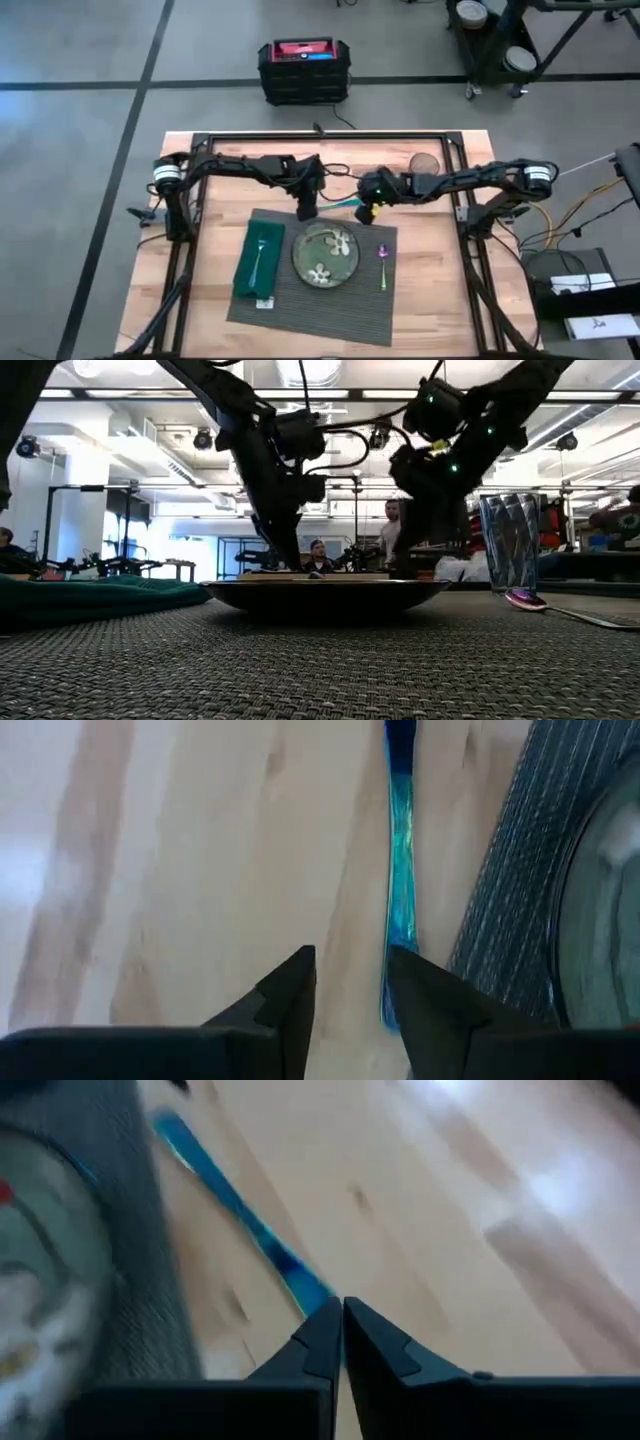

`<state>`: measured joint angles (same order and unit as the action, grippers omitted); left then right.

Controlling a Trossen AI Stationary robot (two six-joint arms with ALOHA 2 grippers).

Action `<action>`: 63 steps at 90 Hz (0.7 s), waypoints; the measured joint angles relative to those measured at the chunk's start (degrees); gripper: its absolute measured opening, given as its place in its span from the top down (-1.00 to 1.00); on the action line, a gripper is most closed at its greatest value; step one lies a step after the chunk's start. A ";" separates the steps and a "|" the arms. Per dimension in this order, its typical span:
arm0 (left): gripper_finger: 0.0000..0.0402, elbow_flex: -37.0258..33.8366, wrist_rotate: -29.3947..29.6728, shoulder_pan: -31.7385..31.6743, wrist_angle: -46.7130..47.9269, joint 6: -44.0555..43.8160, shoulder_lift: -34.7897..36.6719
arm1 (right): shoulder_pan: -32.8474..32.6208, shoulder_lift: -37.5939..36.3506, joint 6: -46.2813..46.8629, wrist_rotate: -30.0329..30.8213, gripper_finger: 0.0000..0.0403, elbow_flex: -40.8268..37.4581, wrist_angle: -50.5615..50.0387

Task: Set table place
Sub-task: Put the iridescent blue knife on the gray place mat

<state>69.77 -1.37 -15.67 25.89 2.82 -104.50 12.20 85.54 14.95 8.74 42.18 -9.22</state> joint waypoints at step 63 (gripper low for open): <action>0.44 -8.62 -4.80 -0.67 -11.30 -3.50 -2.40 | 1.46 12.84 -0.47 0.77 0.99 2.10 15.10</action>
<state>61.15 -6.17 -16.34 14.59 -0.68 -106.90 13.66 98.39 14.47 9.50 44.28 5.88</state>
